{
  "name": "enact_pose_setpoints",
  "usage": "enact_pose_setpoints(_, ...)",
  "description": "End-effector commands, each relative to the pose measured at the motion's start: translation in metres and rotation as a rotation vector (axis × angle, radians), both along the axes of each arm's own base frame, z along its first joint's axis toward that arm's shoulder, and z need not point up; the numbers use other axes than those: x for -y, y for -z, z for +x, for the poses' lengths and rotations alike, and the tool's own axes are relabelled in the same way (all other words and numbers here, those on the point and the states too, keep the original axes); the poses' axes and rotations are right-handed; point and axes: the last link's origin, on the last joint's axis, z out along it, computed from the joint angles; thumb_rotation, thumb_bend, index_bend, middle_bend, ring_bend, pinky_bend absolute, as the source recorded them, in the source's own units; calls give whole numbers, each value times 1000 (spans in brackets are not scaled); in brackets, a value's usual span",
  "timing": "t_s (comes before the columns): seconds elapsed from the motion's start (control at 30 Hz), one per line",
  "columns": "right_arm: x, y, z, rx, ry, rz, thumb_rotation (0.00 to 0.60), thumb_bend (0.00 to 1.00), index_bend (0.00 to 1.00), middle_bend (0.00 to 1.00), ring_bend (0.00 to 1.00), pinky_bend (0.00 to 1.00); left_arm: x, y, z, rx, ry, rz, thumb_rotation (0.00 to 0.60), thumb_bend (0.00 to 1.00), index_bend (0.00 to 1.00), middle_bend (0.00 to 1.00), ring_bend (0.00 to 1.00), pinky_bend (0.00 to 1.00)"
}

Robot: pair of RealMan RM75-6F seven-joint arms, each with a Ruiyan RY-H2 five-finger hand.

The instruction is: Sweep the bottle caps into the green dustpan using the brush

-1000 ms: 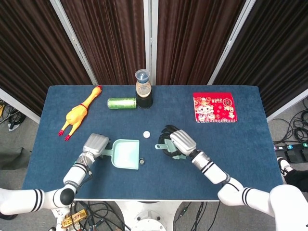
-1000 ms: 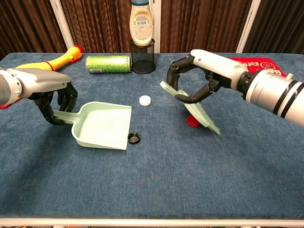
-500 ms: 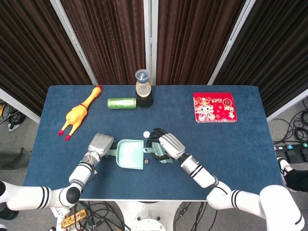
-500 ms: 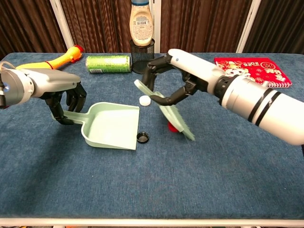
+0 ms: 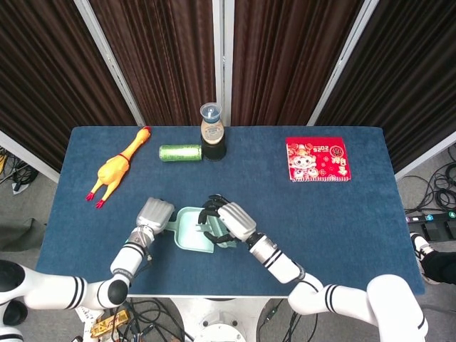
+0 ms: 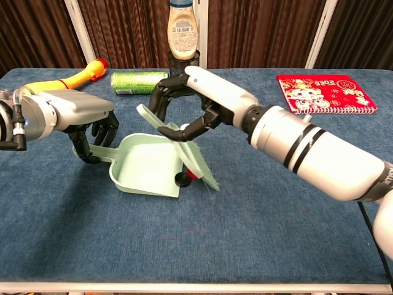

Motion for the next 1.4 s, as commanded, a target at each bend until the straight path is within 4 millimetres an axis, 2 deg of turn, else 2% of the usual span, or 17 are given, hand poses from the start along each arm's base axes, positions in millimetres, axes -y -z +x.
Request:
enact_pose_setpoints(0.03,-1,5,7,19,6,5,600,647,742,597,239,133,-2,1,1,-4,-8,2,600,308,560,541,379,436)
enact_pose_setpoints(0.2,-3,10,20,61,12,16,600,651,743,598,240,131,-4,2,-1,-4,-31,6,600,307,561,542,379,435)
enact_pose_setpoints(0.3,-1,6,24,76,1,3,600,650,743,599,240,131,-6,1,-1,-1,-42,12,600,307,560,542,379,436)
enact_pose_setpoints(0.4,9,-8,21,80,0,-30,600,650,745,600,240,130,-8,-4,-3,9,-61,29,600,307,561,542,378,436)
enact_pose_setpoints(0.53,31,-30,9,38,2,-74,600,652,751,602,240,128,-13,-11,-10,27,-98,44,600,307,561,542,379,436)
enact_pose_setpoints(0.7,55,-41,-2,-75,-19,-73,600,667,757,603,240,125,-20,-16,-16,42,-138,64,600,307,561,543,379,436)
enact_pose_setpoints(1.0,74,-21,-4,-197,-54,-24,600,682,771,604,240,119,-29,-17,-15,43,-173,67,600,307,561,542,379,436)
enact_pose_setpoints(1.4,75,11,23,-145,-82,20,600,679,784,605,240,119,-34,-14,-13,38,-177,57,600,307,561,542,379,436)
